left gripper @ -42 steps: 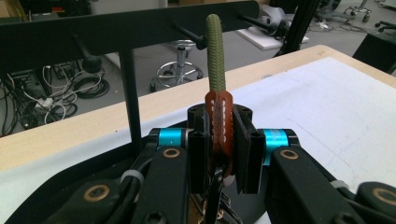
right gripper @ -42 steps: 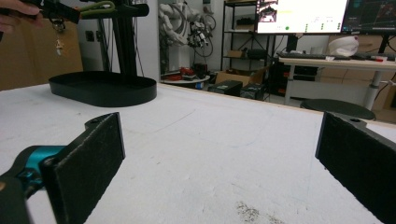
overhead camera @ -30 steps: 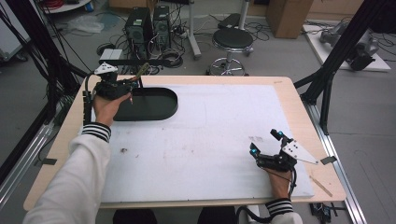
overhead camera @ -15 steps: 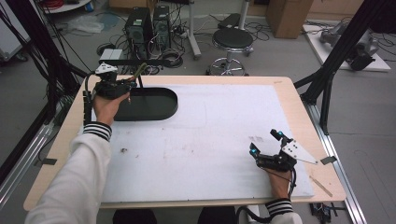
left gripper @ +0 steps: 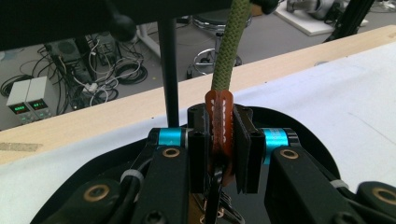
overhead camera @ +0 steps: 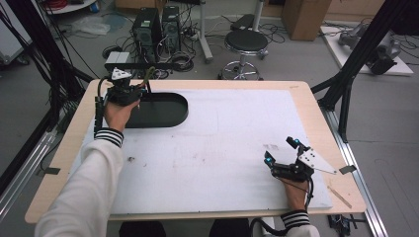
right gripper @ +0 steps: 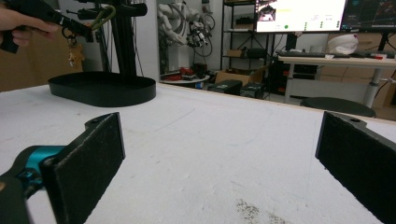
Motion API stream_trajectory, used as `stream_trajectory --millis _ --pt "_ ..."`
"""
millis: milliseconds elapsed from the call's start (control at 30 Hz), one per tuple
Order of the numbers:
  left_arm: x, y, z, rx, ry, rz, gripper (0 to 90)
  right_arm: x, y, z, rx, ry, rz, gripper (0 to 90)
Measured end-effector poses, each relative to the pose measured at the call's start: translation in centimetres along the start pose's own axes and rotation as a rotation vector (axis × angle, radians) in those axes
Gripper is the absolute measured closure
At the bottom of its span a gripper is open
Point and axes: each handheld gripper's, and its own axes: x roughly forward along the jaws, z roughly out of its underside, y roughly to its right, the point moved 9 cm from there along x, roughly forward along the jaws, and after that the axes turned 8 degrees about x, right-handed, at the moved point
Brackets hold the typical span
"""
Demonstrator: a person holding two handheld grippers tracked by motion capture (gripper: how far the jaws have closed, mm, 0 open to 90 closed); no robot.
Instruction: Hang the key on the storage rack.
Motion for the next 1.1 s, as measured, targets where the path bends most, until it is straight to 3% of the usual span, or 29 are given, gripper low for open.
stream_trajectory --millis 233,467,500,567,633,700,733,767,900,967,1100 --pt "0.9 -0.1 0.1 0.026 -0.030 -0.023 77.6 0.0 0.1 0.0 0.006 0.003 0.001 0.3" --pt "1.5 0.1 0.5 0.045 -0.033 0.004 75.8 0.0 0.1 0.0 0.013 0.002 0.003 0.3" --pt "1.6 0.1 0.6 0.057 -0.029 0.007 69.6 0.0 0.1 0.0 0.011 0.003 0.003 0.3" --pt "1.6 0.2 0.4 0.087 0.000 0.029 46.3 -0.1 0.1 0.0 0.015 0.002 0.003 0.3" --pt "1.5 0.5 0.3 0.084 0.014 0.057 21.7 0.0 0.1 -0.1 0.008 0.010 0.003 0.3" --pt "0.8 1.2 0.2 0.062 0.026 0.149 9.4 0.0 0.1 -0.1 0.006 0.009 0.006 0.3" --pt "0.3 1.7 0.2 0.063 0.039 0.201 6.9 0.0 0.2 -0.1 0.002 0.008 0.007 0.3" --pt "-0.2 2.0 0.2 0.062 0.054 0.223 5.9 0.0 0.1 0.0 0.008 0.006 0.005 0.3" --pt "-3.3 2.9 -0.1 0.112 0.155 0.237 5.9 0.0 0.0 0.0 -0.005 0.005 0.005 0.3" --pt "-4.5 2.9 -0.1 0.094 0.174 0.240 5.9 0.0 0.0 0.0 -0.008 0.004 0.006 0.3" --pt "-7.2 3.0 0.5 0.126 0.226 0.216 5.9 0.0 0.1 0.0 -0.007 0.004 0.007 0.3"
